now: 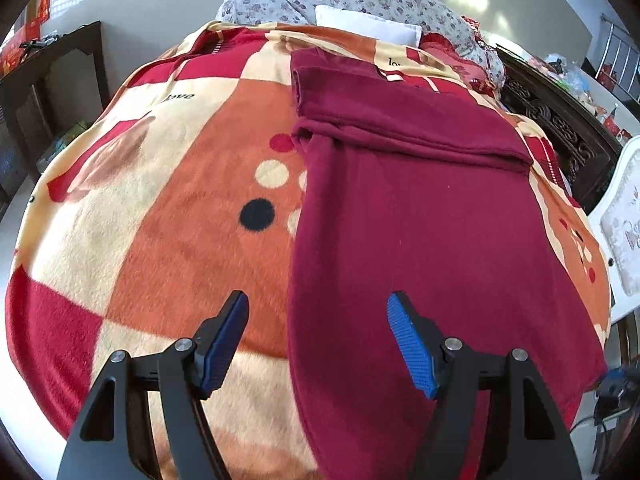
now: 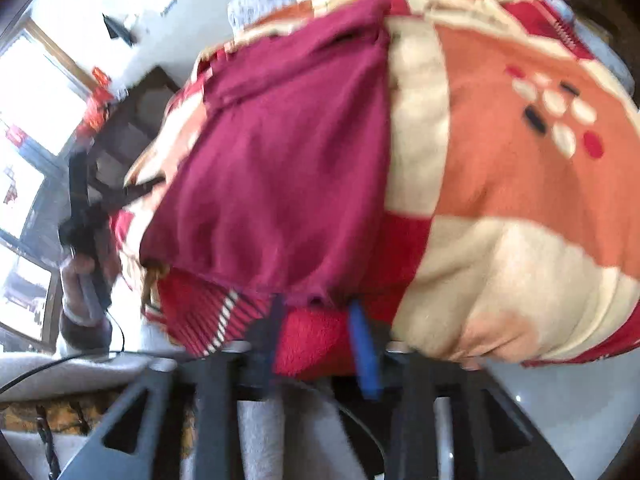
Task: Fold small clothes
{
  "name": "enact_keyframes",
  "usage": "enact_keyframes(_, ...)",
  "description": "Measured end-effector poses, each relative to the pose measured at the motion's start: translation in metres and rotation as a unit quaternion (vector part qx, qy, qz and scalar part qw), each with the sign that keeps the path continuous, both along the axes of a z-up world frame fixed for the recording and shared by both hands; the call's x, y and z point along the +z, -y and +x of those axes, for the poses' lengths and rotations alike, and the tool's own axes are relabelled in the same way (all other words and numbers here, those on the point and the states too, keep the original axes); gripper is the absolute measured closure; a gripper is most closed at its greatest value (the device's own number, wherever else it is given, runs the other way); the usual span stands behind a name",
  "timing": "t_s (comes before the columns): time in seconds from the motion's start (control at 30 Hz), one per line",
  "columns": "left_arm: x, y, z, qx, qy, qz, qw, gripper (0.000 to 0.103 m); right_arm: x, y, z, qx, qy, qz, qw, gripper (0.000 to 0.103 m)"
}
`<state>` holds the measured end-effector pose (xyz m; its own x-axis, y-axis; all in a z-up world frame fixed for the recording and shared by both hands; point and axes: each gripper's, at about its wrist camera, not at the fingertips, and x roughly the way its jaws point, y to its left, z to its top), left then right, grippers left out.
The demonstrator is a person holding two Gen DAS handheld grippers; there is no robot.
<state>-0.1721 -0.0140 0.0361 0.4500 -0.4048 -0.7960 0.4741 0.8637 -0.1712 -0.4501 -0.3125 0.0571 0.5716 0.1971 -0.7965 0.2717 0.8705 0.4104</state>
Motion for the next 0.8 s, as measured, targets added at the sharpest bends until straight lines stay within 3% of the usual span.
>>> enact_keyframes(0.03,0.000,-0.002,-0.002,0.000,-0.001,0.000,1.0000,0.032,0.005,0.004,-0.001,-0.011,0.011,-0.012,1.000,0.030)
enact_keyframes(0.07,-0.001,-0.005,-0.004,0.001,-0.003,0.001,1.0000,0.031,0.007,0.007,-0.001,-0.022,0.018,-0.016,0.999,0.029)
enact_keyframes(0.2,-0.003,-0.015,-0.013,0.007,-0.009,0.001,0.9999,0.029,0.003,0.015,0.005,-0.042,0.034,0.000,0.999,0.029)
enact_keyframes(0.43,-0.014,-0.024,-0.031,0.010,-0.024,0.019,0.9995,0.022,-0.031,0.013,0.029,-0.043,0.026,0.032,0.998,0.030)
enact_keyframes(0.8,-0.024,-0.032,-0.040,0.018,-0.049,0.013,0.9985,0.020,-0.030,0.006,0.031,-0.017,0.031,0.026,0.999,0.029)
